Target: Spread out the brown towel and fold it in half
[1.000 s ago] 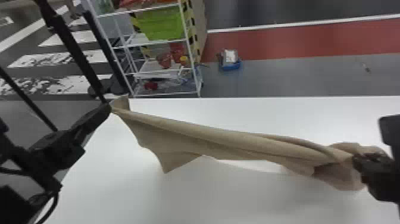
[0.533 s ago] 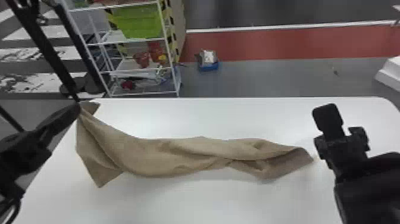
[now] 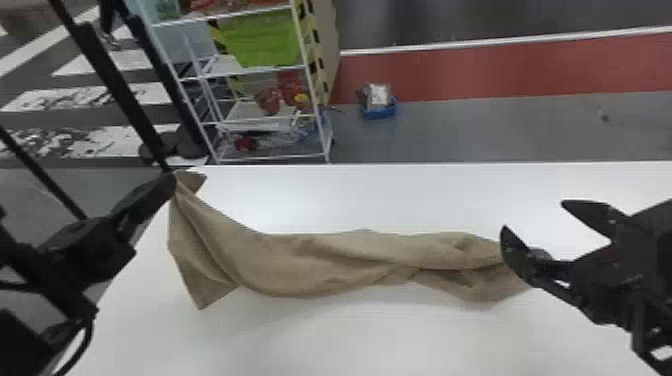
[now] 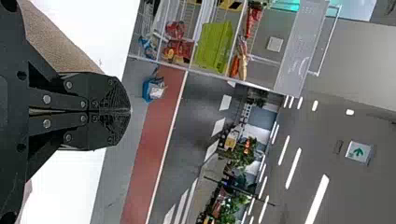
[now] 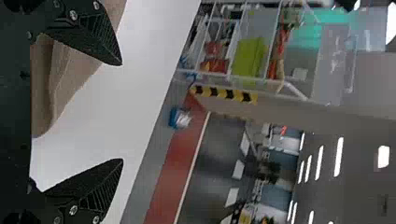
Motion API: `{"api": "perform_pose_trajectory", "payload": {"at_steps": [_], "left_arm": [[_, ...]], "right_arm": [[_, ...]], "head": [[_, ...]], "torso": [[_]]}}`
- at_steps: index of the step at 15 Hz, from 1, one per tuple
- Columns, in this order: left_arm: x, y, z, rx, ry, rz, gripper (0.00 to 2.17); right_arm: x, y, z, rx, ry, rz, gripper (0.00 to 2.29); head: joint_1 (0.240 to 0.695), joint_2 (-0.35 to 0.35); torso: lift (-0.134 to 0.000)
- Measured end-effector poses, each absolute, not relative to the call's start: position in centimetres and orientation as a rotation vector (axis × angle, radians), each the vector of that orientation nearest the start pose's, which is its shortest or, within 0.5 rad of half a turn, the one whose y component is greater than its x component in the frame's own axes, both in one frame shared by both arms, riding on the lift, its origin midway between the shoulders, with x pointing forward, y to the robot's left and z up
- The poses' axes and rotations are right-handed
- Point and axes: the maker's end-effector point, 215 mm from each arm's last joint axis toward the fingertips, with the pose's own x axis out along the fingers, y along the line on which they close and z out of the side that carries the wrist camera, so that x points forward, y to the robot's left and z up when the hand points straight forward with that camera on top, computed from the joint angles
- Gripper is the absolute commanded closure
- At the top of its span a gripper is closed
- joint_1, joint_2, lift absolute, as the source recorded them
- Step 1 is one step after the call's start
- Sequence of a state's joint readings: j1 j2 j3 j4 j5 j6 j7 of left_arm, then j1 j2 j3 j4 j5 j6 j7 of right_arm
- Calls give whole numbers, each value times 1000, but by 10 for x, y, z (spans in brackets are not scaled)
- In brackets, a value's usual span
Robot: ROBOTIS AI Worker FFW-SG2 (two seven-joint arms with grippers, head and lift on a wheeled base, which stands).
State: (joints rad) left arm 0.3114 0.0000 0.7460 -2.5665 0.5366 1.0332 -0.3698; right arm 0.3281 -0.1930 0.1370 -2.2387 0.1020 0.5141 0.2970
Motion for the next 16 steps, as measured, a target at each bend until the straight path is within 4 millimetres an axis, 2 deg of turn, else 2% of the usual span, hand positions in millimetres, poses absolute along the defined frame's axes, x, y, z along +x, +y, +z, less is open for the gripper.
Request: {"api": "perform_pose_trajectory", "payload": {"at_steps": [2,3,7,12,16], "left_arm": [[407,385,-217,-262,196,-35,1615],[406,385,-217,-261,198,-35,1615],[405,385,-218,-260,200,-36,1615],[402,390,-219,-259,203,-30,1615],[401,390,-220,-259,205,-29,1615]], "right_arm": [[447,-92,-314,-206,195,616,194],[443,-80,-321,-200,242,686,194],[433,-59,-353,-159,439,835,198],[435,-55,-399,-268,558,819,232],[444,-60,-418,-374,586,775,323]], "head": [[695,350],[695,350],[695,350],[695,350],[695,350]], "torso": [[-124],[-124],[-124],[-124],[-124]]}}
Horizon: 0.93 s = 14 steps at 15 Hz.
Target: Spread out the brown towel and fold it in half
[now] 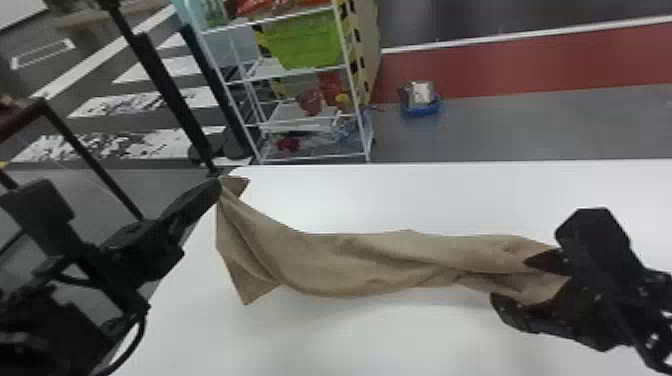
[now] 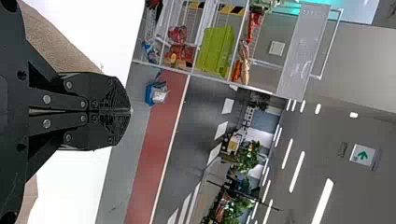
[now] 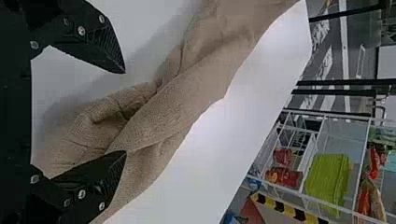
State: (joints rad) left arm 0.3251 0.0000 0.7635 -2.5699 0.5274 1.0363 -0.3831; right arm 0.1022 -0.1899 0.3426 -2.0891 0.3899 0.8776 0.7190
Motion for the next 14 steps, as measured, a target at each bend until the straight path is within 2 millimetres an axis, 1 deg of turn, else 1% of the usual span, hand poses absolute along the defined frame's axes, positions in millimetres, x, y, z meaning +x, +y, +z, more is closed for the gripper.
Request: {"api": "perform_pose_trajectory", "payload": {"at_steps": [1,2,3,4,5,7,8,9,12,14], "left_arm": [[401,390,-220,-259,205,-29,1615],[402,389,-220,-258,205,-30,1615],[402,389,-219,-258,204,-31,1615],[402,388,-219,-257,204,-32,1615],[402,388,-219,-256,204,-32,1615],[401,388,-219,-256,204,-32,1615],[401,389,-219,-256,204,-32,1615],[401,389,-219,-256,204,-31,1615],[400,390,-218,-254,203,-29,1615],[399,391,-218,-254,202,-28,1615]], "right_arm": [[449,-62,-420,-408,586,756,448],[454,-62,-422,-443,585,744,664],[458,-63,-422,-468,582,729,991],[462,-62,-420,-487,580,719,1409],[465,-62,-421,-498,591,711,1710],[468,-62,-427,-505,626,703,1959],[470,-61,-428,-504,633,703,2206],[472,-59,-428,-500,634,705,2246],[474,-54,-427,-470,636,720,2246],[459,-45,-428,-403,669,772,2246]], "head": [[695,350],[695,350],[695,350],[695,350],[695,350],[695,350],[695,350],[695,350],[695,350],[695,350]], "torso": [[-124],[-124],[-124],[-124],[-124],[-124],[-124],[-124],[-124],[-124]]}}
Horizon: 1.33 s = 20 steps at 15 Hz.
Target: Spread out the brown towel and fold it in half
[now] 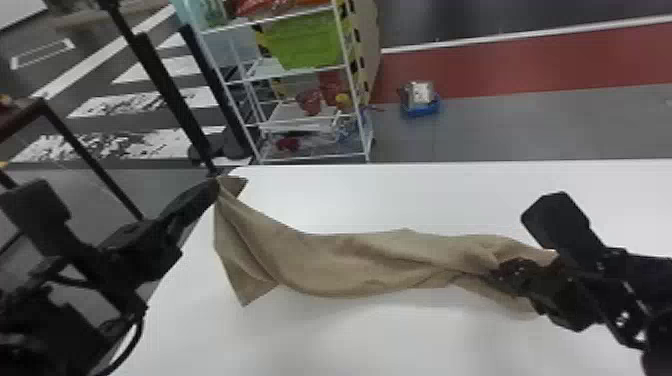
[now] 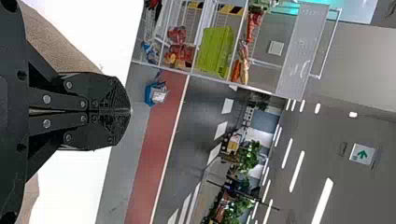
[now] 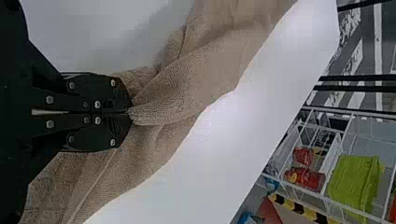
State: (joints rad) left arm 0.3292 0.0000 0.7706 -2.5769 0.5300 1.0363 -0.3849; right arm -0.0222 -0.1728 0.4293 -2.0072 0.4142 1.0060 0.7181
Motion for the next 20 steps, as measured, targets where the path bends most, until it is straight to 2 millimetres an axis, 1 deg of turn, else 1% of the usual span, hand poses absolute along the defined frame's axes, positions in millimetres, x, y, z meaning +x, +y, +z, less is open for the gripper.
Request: {"api": "perform_pose_trajectory", "payload": {"at_steps": [1,3,5,7,8,9,11,13,14,15,16,17,18,19,20], "left_arm": [[399,392,-218,-254,202,-25,1615],[399,394,-218,-253,201,-21,1615],[399,395,-217,-253,199,-19,1615],[400,393,-215,-254,195,-24,1615],[402,391,-214,-256,193,-29,1615],[403,390,-214,-256,191,-31,1615],[404,389,-213,-255,190,-35,1615],[404,388,-214,-255,191,-36,1615],[404,388,-214,-254,193,-36,1615],[403,387,-215,-254,195,-39,1615],[402,387,-215,-253,196,-41,1615],[402,386,-216,-252,198,-42,1615],[402,386,-216,-250,198,-42,1615],[401,385,-215,-248,198,-43,1615],[400,385,-215,-247,199,-43,1615]], "right_arm": [[448,-39,-422,-353,676,810,2246],[430,-32,-394,-233,651,855,2250],[429,-36,-371,-124,627,838,2250],[442,-50,-363,-37,652,766,2250],[453,-61,-368,-7,672,701,2250],[465,-74,-378,12,683,629,2250],[487,-90,-391,37,660,534,2250],[511,-103,-387,74,572,463,2246],[522,-113,-381,95,523,422,2246],[529,-121,-381,103,501,385,2196],[533,-128,-384,95,504,354,1862],[536,-138,-396,68,543,313,1258],[536,-147,-411,28,596,268,110],[534,-158,-427,-32,653,216,-2],[531,-168,-439,-99,696,172,-2]], "head": [[695,350],[695,350],[695,350],[695,350],[695,350],[695,350],[695,350],[695,343],[695,322],[695,322],[695,301],[695,293],[695,283],[695,272],[695,262]], "torso": [[-124],[-124],[-124],[-124],[-124],[-124],[-124],[-124],[-124],[-124],[-124],[-124],[-124],[-124],[-124]]}}
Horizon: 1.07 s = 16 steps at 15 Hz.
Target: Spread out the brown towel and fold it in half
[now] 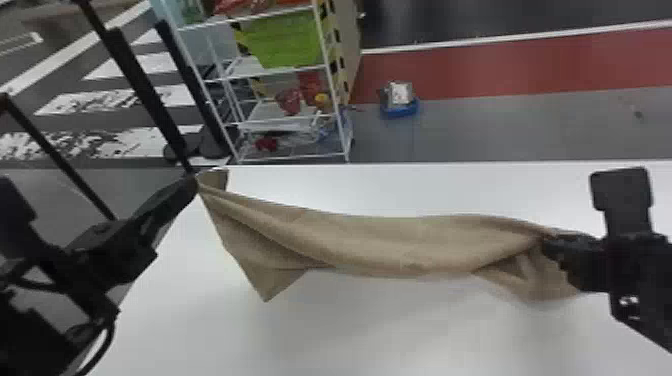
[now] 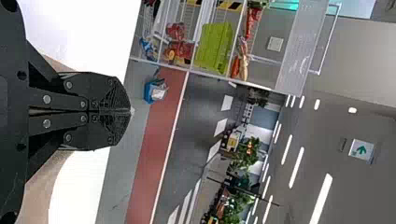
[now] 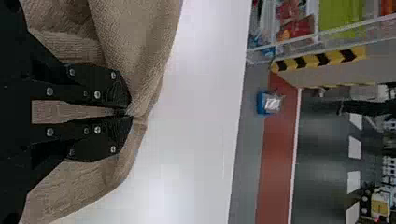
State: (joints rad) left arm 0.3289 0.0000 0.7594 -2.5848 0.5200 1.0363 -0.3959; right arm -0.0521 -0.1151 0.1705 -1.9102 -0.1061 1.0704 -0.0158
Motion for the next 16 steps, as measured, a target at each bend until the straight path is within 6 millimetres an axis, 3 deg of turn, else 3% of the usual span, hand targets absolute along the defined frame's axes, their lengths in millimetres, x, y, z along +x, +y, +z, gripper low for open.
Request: {"api": "perform_pose_trajectory", "payload": {"at_steps": [2,3,6,9,11,13,16], "left_arm": [[400,385,-216,-246,201,-44,1615],[400,384,-216,-245,201,-44,1615],[399,384,-216,-245,203,-44,1615],[399,383,-216,-244,204,-45,1615],[399,383,-215,-242,202,-43,1615],[399,383,-214,-240,200,-44,1615],[399,382,-213,-240,199,-46,1615]], "right_arm": [[519,-187,-453,-206,753,104,70],[514,-195,-451,-235,748,84,90],[502,-199,-411,-282,610,86,93],[487,-188,-377,-309,513,123,97],[460,-175,-386,-296,587,207,120],[433,-178,-408,-336,716,212,137],[416,-165,-423,-342,793,280,225]], "head": [[695,237],[695,230],[695,226],[695,239],[695,260],[695,273],[695,289]], "torso": [[-124],[-124],[-124],[-124],[-124],[-124],[-124]]}}
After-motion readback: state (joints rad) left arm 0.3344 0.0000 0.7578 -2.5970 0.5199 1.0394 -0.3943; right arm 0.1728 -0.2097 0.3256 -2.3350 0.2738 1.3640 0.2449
